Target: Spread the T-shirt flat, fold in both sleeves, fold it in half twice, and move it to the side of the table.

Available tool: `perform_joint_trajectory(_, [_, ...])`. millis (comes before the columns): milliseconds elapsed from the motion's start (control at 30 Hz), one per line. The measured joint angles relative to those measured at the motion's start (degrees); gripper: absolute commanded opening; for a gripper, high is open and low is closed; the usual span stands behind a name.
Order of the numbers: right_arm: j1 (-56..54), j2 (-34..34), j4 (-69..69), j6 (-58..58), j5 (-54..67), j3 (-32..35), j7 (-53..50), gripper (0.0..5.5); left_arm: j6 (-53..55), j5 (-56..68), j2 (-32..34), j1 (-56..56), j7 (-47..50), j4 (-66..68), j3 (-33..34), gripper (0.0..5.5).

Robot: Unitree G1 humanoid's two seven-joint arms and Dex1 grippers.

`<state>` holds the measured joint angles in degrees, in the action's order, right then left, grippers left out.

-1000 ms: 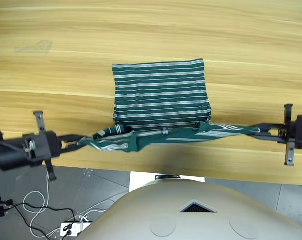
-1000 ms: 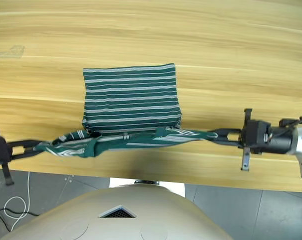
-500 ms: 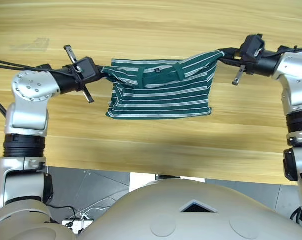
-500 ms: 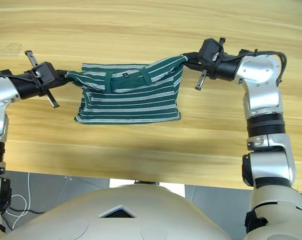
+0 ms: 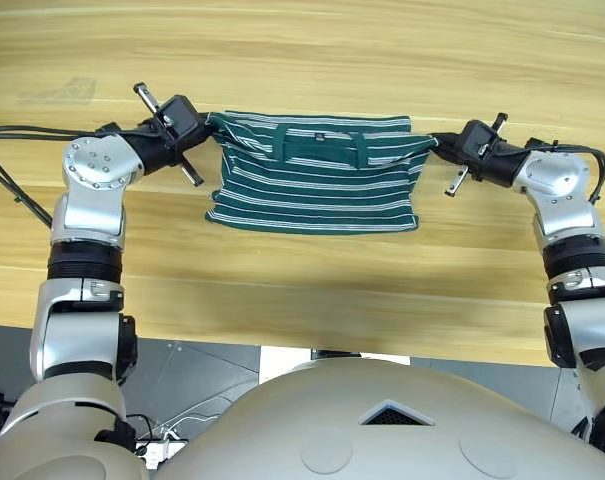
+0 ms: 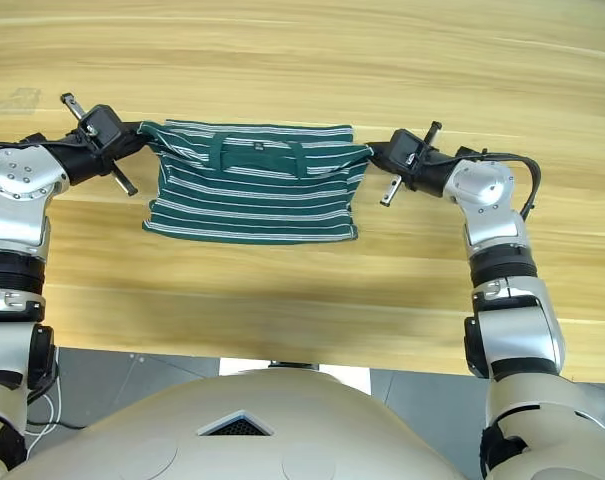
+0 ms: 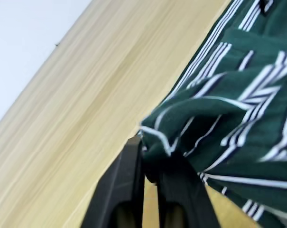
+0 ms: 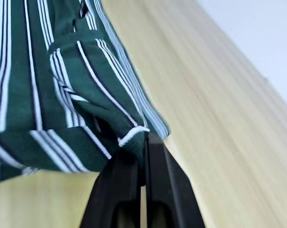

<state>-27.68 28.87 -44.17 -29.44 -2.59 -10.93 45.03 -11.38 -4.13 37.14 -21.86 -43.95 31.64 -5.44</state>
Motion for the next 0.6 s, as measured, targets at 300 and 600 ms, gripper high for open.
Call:
perform_joint_trajectory(300, [-4.09, -5.31, -5.81, -3.26, -1.75, 1.26, -7.81, 1.83, -2.24, -0.26, -3.71, -0.21, 0.40, 5.02, -1.32, 2.15])
perform_joint_trajectory(600, [-2.61, -5.35, -7.70, -5.16, -3.31, 1.35, -10.12, 3.30, -4.08, -0.04, -6.31, -5.16, 9.59, 15.57, 2.21, 3.43])
